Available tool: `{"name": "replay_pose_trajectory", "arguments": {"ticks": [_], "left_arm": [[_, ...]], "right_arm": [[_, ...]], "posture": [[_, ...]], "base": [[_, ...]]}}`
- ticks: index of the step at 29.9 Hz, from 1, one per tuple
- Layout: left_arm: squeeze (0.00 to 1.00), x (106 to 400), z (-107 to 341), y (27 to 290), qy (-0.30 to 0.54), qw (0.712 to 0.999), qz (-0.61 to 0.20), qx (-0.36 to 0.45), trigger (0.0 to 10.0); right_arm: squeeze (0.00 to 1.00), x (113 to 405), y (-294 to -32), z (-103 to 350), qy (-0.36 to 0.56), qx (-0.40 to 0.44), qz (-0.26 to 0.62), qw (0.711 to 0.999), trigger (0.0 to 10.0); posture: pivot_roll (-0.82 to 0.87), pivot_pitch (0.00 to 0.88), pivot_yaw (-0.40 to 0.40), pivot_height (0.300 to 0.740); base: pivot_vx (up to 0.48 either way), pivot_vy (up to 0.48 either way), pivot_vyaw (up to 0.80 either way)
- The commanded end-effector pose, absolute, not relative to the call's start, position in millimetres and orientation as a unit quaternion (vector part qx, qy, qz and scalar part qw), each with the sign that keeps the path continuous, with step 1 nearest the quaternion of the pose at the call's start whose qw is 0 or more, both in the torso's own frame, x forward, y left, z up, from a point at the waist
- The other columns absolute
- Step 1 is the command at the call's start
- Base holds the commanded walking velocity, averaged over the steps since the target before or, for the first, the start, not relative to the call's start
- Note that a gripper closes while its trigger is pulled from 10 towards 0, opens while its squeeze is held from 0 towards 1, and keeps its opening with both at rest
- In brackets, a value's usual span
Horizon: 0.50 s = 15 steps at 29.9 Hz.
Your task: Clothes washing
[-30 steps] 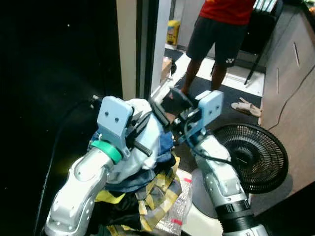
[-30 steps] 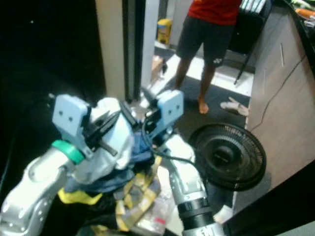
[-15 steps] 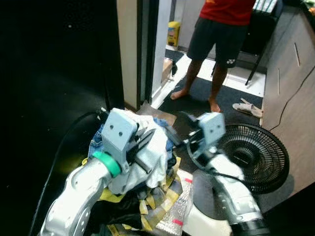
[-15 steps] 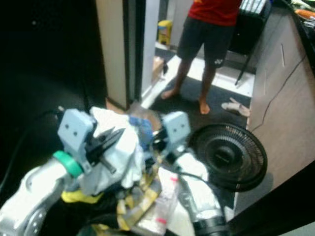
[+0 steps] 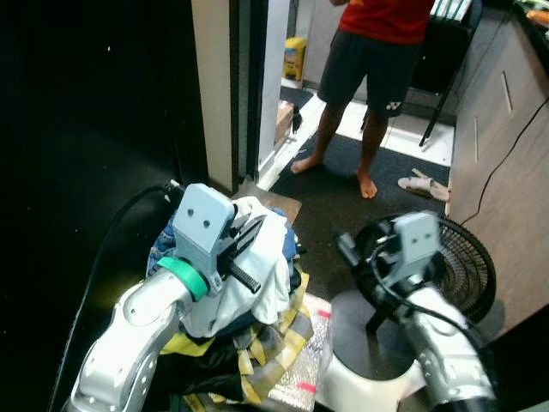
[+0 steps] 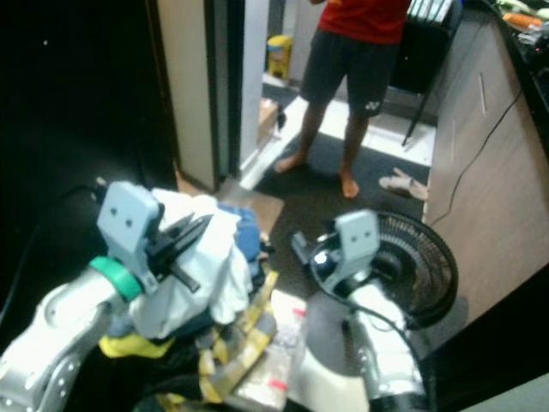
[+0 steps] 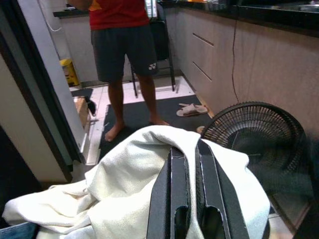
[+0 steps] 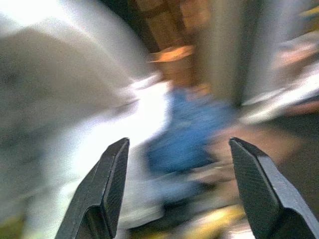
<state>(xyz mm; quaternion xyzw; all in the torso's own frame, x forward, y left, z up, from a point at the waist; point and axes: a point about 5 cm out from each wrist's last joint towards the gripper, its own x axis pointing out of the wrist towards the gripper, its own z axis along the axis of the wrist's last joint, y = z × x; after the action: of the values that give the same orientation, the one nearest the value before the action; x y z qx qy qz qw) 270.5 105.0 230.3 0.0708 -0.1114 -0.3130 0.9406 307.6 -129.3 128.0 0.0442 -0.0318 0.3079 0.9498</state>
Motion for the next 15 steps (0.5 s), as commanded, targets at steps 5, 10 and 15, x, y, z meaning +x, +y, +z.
{"name": "replay_pose_trajectory", "arguments": {"ticks": [5,10,15], "left_arm": [[0.00,268.4,232.5,106.9,-0.117,0.942,-0.305,0.079,10.0],[0.00,266.2,230.1,109.5,-0.112,0.945,-0.299,0.078,10.0],[0.00,267.9,228.7,107.9,-0.109,0.944,-0.302,0.076,10.0]], "right_arm": [[0.00,275.7,-106.3,121.7,-0.003,0.083,0.419,0.904,10.0],[0.00,260.2,-113.9,124.7,-0.003,0.062,0.432,0.900,10.0],[0.00,268.1,-104.7,127.3,-0.021,0.016,0.432,0.901,10.0]], "posture": [[0.08,0.094,-0.009,0.740],[0.08,0.097,-0.006,0.740],[0.06,0.096,0.001,0.740]], "base": [[0.000,0.000,0.00],[0.000,0.000,0.00],[0.000,0.000,0.00]]}}
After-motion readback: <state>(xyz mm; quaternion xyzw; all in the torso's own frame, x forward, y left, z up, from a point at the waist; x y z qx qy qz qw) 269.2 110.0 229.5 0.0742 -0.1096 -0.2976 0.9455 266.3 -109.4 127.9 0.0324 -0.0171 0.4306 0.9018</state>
